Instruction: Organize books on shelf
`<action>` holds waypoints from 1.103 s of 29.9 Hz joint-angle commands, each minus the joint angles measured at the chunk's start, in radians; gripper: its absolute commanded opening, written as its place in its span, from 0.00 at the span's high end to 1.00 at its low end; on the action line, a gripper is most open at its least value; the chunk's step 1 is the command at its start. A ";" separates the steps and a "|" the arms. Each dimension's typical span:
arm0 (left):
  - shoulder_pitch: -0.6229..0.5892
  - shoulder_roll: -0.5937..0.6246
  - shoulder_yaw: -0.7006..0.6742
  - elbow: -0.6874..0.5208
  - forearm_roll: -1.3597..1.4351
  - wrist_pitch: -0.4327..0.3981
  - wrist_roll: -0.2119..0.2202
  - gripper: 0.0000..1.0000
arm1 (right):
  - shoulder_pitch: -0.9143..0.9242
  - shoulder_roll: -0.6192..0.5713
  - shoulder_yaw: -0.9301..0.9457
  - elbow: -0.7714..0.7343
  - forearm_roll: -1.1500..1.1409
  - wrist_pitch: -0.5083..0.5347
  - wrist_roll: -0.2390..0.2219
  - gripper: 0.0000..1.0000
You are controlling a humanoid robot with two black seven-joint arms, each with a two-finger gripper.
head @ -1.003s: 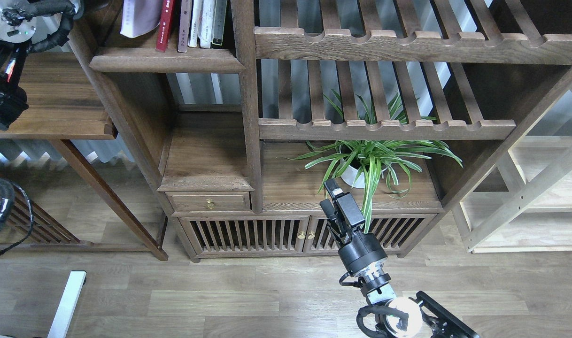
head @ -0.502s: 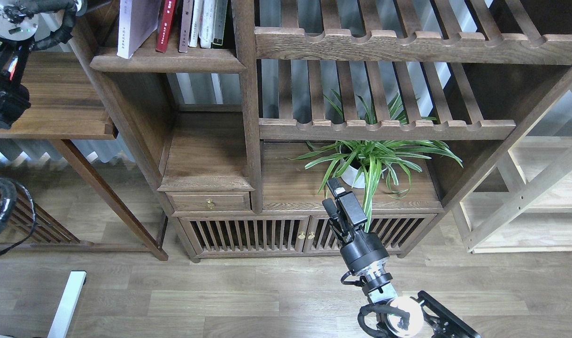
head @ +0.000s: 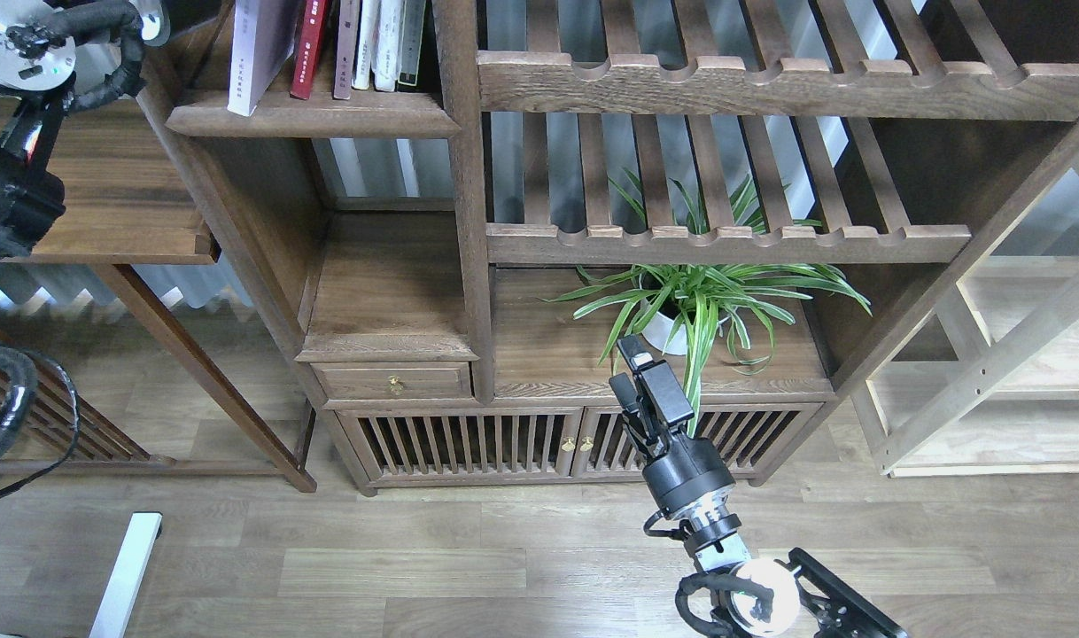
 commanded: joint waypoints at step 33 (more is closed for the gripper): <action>0.150 0.007 -0.023 -0.102 -0.105 -0.018 0.000 0.14 | 0.000 0.000 0.001 0.000 0.000 0.000 0.000 0.01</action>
